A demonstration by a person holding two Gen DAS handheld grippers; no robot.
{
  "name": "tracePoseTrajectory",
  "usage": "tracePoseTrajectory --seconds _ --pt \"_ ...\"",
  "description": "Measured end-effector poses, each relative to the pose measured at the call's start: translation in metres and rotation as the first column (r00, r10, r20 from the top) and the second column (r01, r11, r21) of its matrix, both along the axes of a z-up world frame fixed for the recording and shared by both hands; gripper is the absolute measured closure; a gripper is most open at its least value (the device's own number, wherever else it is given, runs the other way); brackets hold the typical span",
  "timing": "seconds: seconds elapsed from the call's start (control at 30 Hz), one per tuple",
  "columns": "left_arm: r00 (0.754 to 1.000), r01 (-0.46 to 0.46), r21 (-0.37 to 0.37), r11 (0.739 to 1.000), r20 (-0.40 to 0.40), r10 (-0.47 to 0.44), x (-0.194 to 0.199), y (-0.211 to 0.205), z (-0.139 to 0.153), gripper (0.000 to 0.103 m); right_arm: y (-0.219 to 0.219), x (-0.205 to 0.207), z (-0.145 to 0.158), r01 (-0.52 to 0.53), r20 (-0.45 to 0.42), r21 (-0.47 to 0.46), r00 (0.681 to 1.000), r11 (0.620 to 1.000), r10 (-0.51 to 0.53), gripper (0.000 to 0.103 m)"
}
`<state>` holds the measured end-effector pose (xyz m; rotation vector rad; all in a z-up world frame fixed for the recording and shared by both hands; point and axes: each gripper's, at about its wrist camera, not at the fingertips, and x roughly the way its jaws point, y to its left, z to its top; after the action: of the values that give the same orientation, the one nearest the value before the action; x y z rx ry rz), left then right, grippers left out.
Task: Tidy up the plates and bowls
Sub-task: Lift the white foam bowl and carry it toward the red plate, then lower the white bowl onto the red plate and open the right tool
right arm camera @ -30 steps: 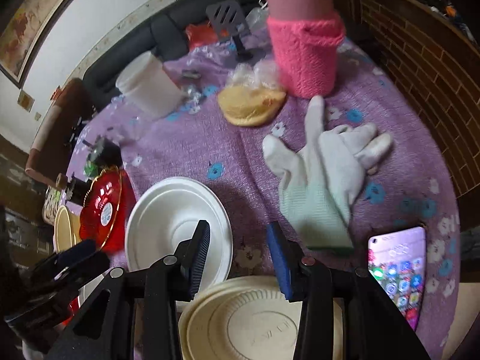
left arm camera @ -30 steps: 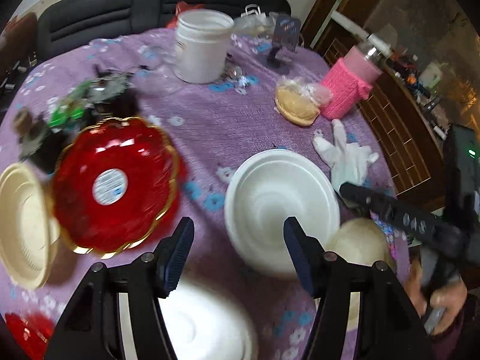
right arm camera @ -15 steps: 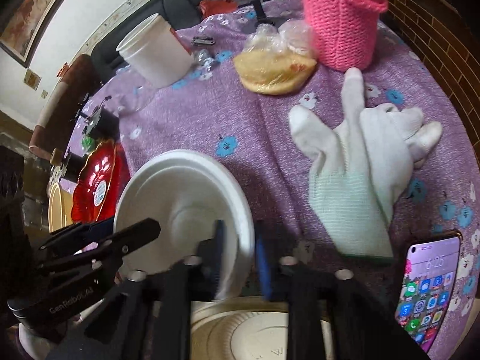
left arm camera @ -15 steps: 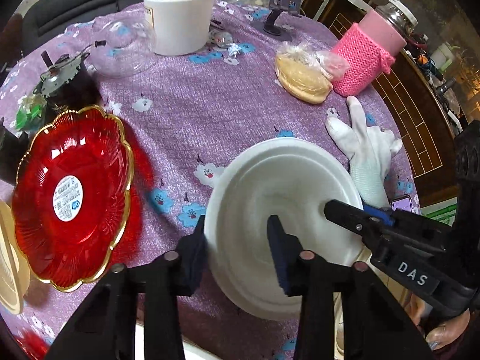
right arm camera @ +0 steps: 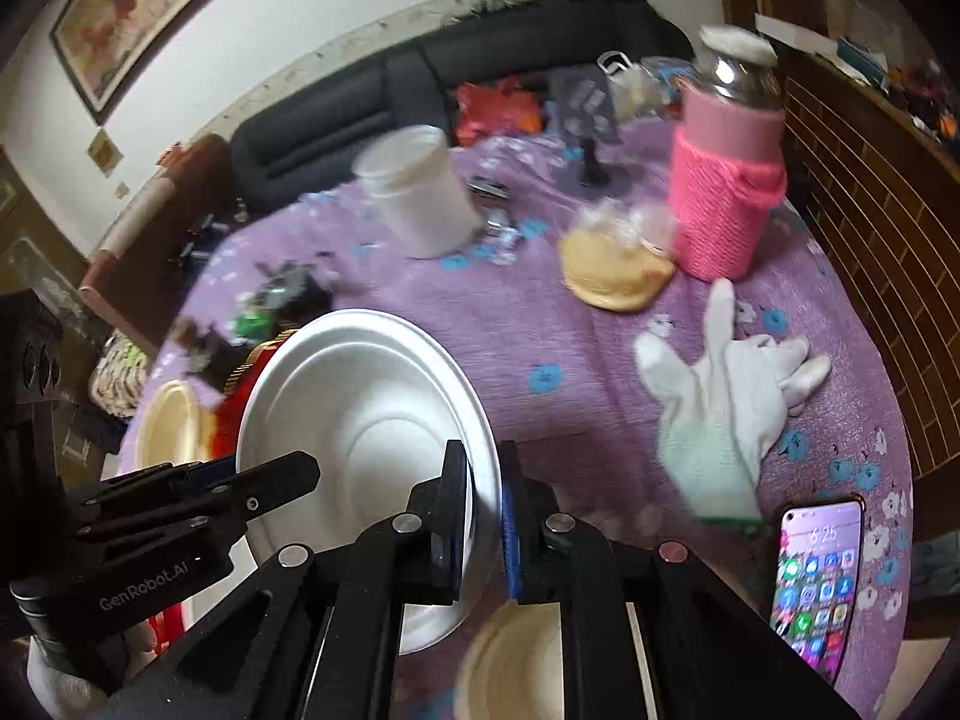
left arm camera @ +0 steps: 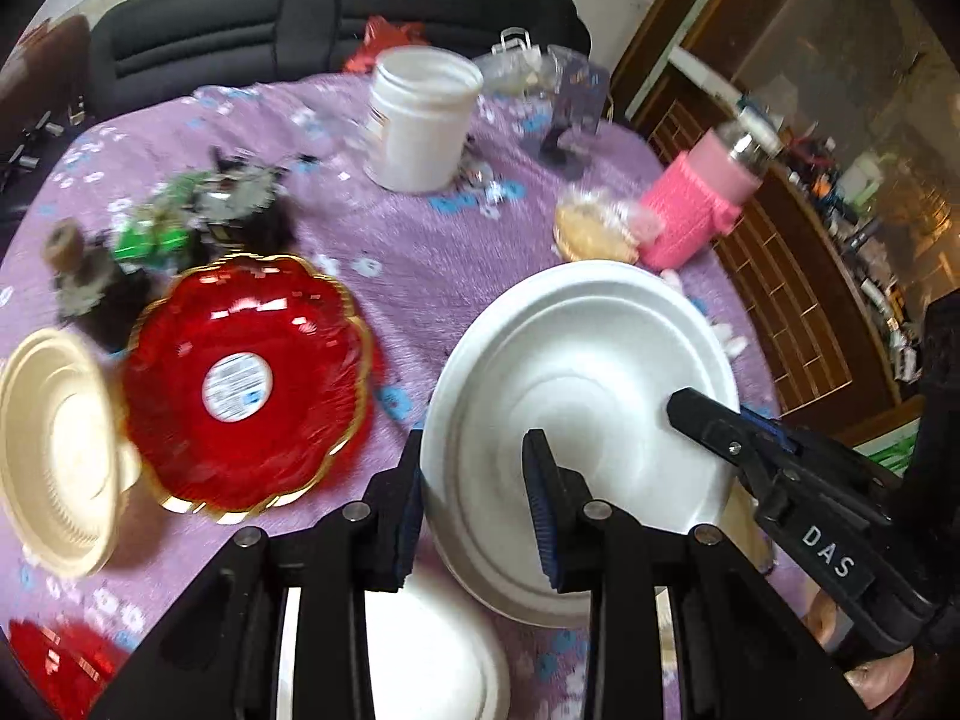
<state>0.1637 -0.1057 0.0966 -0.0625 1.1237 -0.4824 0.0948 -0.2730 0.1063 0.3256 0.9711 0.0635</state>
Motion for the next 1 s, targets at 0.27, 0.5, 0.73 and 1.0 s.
tracePoseTrajectory --seconds 0.27,0.5,0.73,1.0 --pt "0.993 -0.091 -0.037 0.995 0.068 0.094 -0.079 0.104 0.037 0.073 0.088 -0.044 0.029 -0.152 0.031 0.016 0.988 0.988 0.152 0.092" --pt "0.959 -0.246 -0.001 0.969 0.143 0.243 -0.149 0.212 0.044 0.065 0.203 -0.089 0.020 -0.324 0.052 0.034 0.945 0.946 0.322 0.091" --pt "0.912 -0.395 -0.032 0.918 0.108 0.396 -0.176 0.302 0.019 0.063 0.291 -0.096 -0.024 -0.440 -0.009 0.131 0.896 0.888 0.445 0.090" --pt "0.885 -0.464 0.017 0.886 0.059 0.463 -0.164 0.336 -0.031 0.063 0.337 -0.078 -0.072 -0.459 -0.087 0.119 0.879 0.881 0.469 0.090"
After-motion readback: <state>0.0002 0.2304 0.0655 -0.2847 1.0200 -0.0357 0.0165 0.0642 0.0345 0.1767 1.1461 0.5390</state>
